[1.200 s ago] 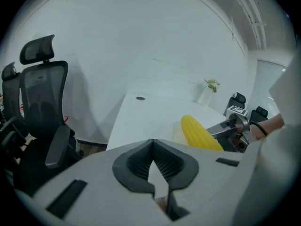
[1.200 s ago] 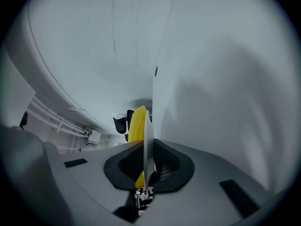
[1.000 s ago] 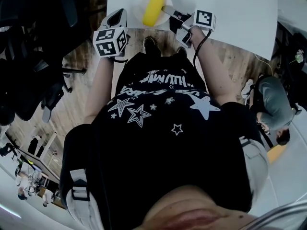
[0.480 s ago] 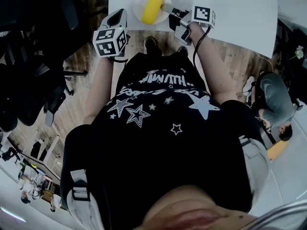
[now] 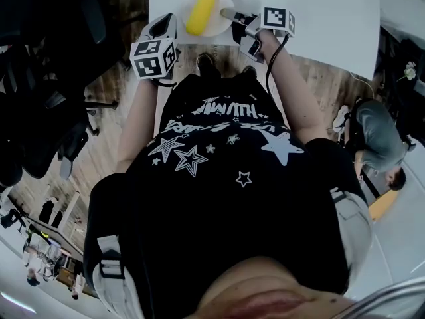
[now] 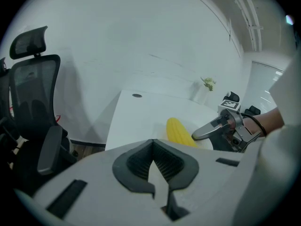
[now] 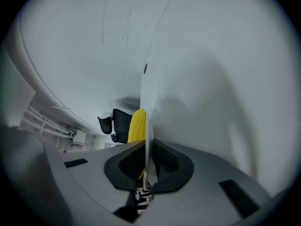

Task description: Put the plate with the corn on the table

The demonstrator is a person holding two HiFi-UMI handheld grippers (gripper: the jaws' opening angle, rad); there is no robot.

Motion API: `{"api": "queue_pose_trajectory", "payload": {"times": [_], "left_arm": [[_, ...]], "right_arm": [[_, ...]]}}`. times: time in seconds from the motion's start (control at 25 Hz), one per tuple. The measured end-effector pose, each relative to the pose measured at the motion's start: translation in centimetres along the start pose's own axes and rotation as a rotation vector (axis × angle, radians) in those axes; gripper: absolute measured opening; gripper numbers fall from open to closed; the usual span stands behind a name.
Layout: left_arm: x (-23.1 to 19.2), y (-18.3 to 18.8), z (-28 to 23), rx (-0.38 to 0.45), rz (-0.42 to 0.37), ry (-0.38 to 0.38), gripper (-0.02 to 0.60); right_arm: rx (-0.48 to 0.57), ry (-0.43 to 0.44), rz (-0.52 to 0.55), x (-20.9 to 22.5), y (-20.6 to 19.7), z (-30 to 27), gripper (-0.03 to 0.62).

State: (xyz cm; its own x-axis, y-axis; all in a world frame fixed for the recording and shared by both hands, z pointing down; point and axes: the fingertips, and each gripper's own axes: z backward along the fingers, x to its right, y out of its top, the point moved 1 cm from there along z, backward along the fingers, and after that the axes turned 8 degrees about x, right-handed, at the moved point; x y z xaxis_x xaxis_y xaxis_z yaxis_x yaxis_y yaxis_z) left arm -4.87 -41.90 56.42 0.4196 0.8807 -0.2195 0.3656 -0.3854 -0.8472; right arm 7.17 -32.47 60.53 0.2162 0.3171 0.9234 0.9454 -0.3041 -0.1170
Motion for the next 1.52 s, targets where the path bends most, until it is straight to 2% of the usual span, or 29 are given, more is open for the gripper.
{"api": "queue_pose_trajectory", "payload": {"times": [0.16, 0.36, 0.56, 1.08, 1.32, 1.52], "left_arm": [[0.3, -0.1, -0.4, -0.004, 0.001, -0.005, 0.005], [0.2, 0.0, -0.6, -0.005, 0.003, -0.005, 0.005], [-0.1, 0.2, -0.6, -0.004, 0.009, 0.0, 0.005], [0.1, 1.4, -0.5, 0.03, 0.02, 0.014, 0.005], [-0.5, 1.7, -0.3, 0.041, -0.025, 0.035, 0.005], [-1.1, 2.1, -0.3, 0.05, -0.019, 0.054, 0.005]], "right_arm": [[-0.025, -0.053, 0.052, 0.1, 0.1, -0.2, 0.02], [-0.025, -0.1, 0.062, 0.3, 0.3, -0.4, 0.021], [-0.012, -0.222, 0.222, 0.2, 0.6, -0.9, 0.048], [-0.024, -0.441, 0.475, -0.1, 1.6, -0.7, 0.12], [-0.046, -0.504, 0.6, -0.1, 1.6, -0.6, 0.146], [-0.073, -0.528, 0.671, -0.2, 1.8, -0.7, 0.158]]}}
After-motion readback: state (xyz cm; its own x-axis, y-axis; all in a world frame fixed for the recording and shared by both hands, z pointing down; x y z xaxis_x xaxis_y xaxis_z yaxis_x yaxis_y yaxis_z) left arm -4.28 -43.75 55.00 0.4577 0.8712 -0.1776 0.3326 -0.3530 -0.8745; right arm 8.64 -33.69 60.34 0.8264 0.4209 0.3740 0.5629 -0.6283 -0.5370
